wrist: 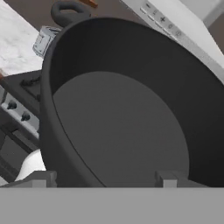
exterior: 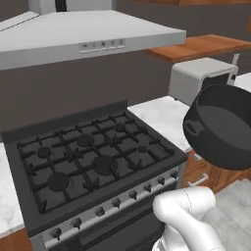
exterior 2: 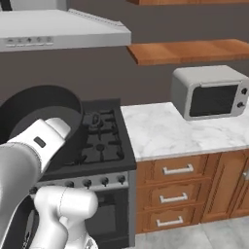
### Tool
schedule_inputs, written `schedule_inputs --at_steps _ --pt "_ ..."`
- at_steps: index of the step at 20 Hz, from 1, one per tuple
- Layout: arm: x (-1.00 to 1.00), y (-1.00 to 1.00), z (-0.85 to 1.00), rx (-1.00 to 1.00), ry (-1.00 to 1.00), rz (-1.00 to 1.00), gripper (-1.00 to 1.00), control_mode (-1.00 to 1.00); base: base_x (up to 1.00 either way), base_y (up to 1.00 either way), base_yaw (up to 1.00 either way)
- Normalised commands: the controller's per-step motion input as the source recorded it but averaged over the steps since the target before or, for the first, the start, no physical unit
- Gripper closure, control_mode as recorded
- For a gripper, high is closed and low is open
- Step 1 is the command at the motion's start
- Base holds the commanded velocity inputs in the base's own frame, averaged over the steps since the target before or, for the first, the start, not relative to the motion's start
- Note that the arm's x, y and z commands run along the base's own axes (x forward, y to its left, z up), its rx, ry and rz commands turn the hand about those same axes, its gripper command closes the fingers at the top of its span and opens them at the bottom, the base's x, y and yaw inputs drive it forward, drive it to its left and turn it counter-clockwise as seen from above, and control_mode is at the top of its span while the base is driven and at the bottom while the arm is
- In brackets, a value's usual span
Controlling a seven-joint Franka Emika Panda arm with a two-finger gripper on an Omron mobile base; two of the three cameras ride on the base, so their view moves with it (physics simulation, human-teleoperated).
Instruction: Move the pot and pan from the stove into the sink.
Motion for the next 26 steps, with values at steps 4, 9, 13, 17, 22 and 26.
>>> schedule_inputs --at_steps 4,9,13,17,22,26 --pt "0.00 0.00 0.00 0.00 0.00 0.00 1.00 1.00 0.05 -0.43 -0.42" --pt "0.00 0.00 0.00 0.00 0.00 0.00 1.00 1.00 0.05 -0.41 -0.43" --pt "0.00 0.00 0.00 0.00 0.00 0.00 1.00 1.00 0.04 -0.43 -0.42" --pt "0.00 0.00 0.00 0.00 0.00 0.00 1.00 1.00 0.04 -0.44 -0.42" --pt "0.00 0.00 0.00 0.00 0.00 0.00 1.00 1.00 0.03 -0.47 -0.41" --pt "0.00 0.00 0.00 0.00 0.00 0.00 1.00 1.00 0.03 -0.49 -0.40"
